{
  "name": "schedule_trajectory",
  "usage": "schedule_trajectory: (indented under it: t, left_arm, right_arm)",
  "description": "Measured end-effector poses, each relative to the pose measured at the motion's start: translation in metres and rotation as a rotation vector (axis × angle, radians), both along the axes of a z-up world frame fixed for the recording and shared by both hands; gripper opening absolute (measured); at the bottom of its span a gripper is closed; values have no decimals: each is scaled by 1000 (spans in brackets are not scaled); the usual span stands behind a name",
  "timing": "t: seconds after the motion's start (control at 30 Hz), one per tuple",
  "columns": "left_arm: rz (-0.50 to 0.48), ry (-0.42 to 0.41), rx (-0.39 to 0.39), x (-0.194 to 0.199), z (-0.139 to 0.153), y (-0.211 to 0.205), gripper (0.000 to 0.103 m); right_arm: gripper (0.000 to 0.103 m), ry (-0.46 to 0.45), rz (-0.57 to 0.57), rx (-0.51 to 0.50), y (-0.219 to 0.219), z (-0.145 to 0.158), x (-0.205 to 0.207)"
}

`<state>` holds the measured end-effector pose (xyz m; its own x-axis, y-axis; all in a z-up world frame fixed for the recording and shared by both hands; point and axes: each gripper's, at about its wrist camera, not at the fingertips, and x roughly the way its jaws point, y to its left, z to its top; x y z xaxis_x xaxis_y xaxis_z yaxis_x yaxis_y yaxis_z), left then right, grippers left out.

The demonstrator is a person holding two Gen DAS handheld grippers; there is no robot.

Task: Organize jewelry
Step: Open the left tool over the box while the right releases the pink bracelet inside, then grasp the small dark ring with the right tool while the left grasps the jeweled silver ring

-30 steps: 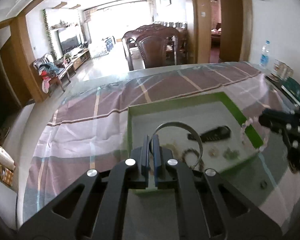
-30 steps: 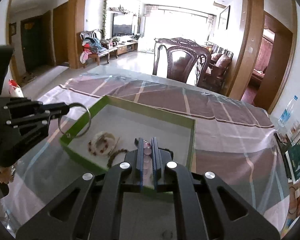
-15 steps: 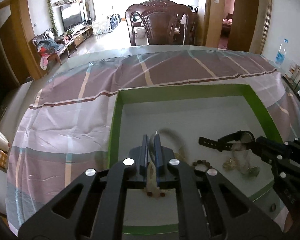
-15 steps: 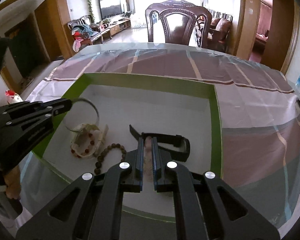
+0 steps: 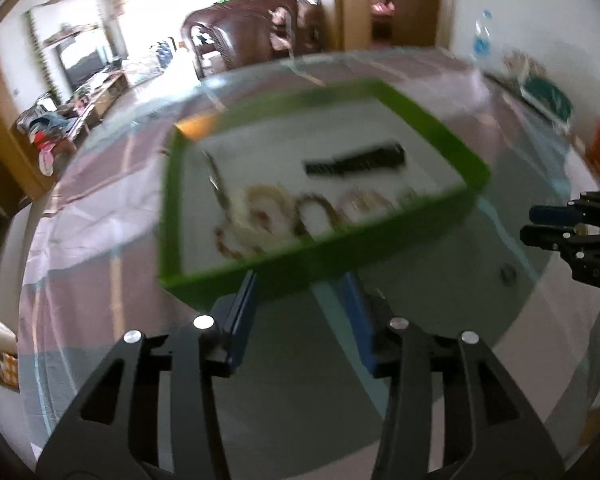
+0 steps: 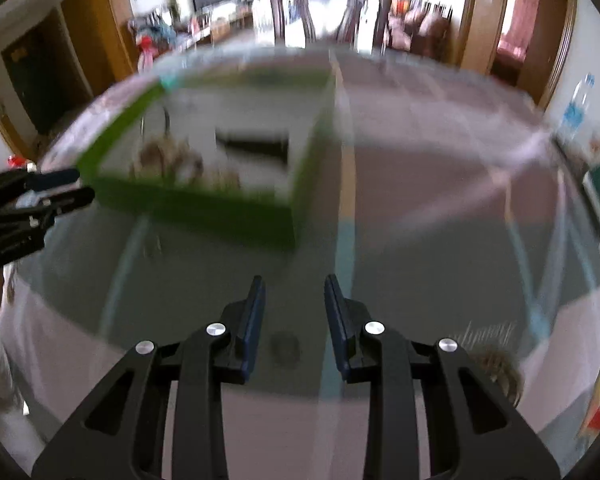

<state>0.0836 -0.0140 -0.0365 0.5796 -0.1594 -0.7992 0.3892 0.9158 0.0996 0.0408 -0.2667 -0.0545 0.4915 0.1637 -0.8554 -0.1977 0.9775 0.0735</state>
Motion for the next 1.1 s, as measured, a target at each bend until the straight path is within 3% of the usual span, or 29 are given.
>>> schedule_trajectory:
  t: [0.2,0.33,0.43,0.5,0.77,0.83,1.0,1.1]
  left_arm:
    - [-43,56,45,-3,-31,-22,48]
    - [-50,67,42,-3,-36,-24,52]
    - [-57,76,30,-3,-40,-25,52]
    - [-64,85,11,0,-42,-24,52]
    - [-41,115,-39,9,-53,-30,52]
    - [-22,111,-23,11,-57,-32,45]
    - [30,84,-10,13,-62,-36,44]
    - [29,78,-16,12,-61,-36,33]
  right_arm:
    - [31,58,53,24,13,-23,-19]
    - [31,67,5,-2,11,-29,-16]
    - [30,57,3,-18,13,-32,-14]
    - [19,44,6,-49,15,-33,-14]
    - [19,31,66,-69,48,-33,2]
    - [19,7,67,-81,54,-34,3]
    - [19,-22,63,-65,58,-35,7]
    - [19,-16,62,-48,56,-35,10]
